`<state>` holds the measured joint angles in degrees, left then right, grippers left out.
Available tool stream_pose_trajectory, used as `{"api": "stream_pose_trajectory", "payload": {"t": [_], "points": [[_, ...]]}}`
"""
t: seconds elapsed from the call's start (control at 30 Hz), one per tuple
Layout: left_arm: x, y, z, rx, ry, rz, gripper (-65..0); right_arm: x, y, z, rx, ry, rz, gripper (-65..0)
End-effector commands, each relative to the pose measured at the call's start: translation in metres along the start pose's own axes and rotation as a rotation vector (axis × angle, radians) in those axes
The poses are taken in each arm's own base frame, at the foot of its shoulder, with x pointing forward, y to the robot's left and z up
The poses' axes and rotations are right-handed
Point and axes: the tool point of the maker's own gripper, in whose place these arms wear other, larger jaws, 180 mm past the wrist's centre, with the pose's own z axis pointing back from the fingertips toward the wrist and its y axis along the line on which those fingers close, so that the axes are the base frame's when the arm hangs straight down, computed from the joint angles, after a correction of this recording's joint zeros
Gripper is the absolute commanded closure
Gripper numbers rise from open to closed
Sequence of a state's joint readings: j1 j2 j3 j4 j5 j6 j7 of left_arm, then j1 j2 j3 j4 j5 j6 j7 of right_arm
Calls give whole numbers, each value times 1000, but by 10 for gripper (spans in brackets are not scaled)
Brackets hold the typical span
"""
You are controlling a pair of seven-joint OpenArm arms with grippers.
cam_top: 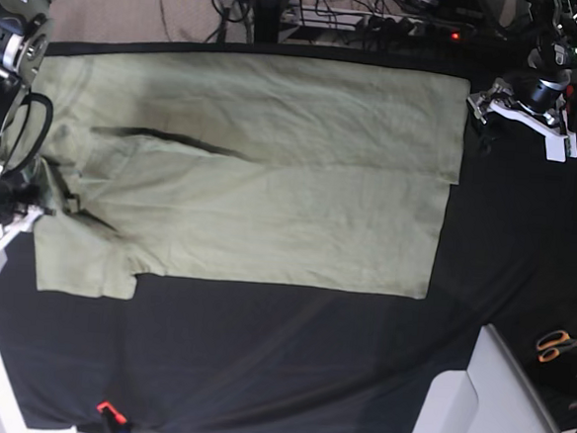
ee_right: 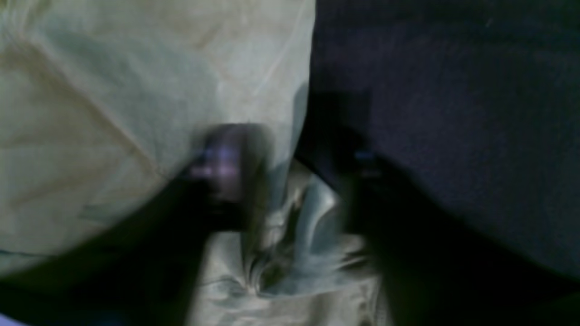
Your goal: Fold the T-shirt properly
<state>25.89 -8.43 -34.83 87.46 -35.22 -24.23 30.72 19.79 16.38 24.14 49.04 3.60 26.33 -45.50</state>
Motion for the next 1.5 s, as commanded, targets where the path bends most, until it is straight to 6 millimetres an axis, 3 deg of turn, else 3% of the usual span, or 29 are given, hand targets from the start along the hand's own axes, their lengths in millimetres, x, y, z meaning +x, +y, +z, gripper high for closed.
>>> {"api": "stream_pose_trajectory", "payload": {"t": [0.0, 0.03, 0.07, 0.23, 0.37, 0.57, 0.67, 0.77, 0.97, 1.0, 1.07, 1.27, 1.47], "points": [[12, 0, 2, -8, -38, -9, -578, 21, -9, 10, -19, -49, 6, -102], [12, 0, 2, -8, -38, -9, -578, 21, -10, 10, -20, -48, 4, -29], [12, 0, 2, -8, -38, -9, -578, 21, -10, 10, -20, -49, 4, 0], [36, -8, -14, -8, -73, -64, -578, 21, -10, 10, -19, -52, 8, -3], [67, -13, -49, 51, -12, -186, -578, 23, -8, 9, -14, -71, 6, -2], [96, -32, -106, 6, 76, -94, -583, 17, -2, 4, -3, -81, 5, -2], [84, -42, -129, -32, 134, -19, -581, 17, 1, 4, 3, -82, 5, -2], [56, -58, -148, -76, 236, -2, -579, 17, 2, 3, 5, -82, 5, -2], [21, -82, -160, -129, 293, -43, -574, 17, 0, 4, 2, -82, 5, -2], [17, -86, -161, -136, 298, -39, -559, 17, 0, 4, 2, -82, 5, -2], [8, -86, -160, -136, 312, -31, -457, 17, 0, 4, 2, -82, 5, -2], [9, -82, -160, -129, 283, -28, 0, 18, 0, 4, 1, -85, 6, -2], [17, -75, -158, -117, 268, -40, 0, 18, 1, 4, 3, -85, 7, -2]]}}
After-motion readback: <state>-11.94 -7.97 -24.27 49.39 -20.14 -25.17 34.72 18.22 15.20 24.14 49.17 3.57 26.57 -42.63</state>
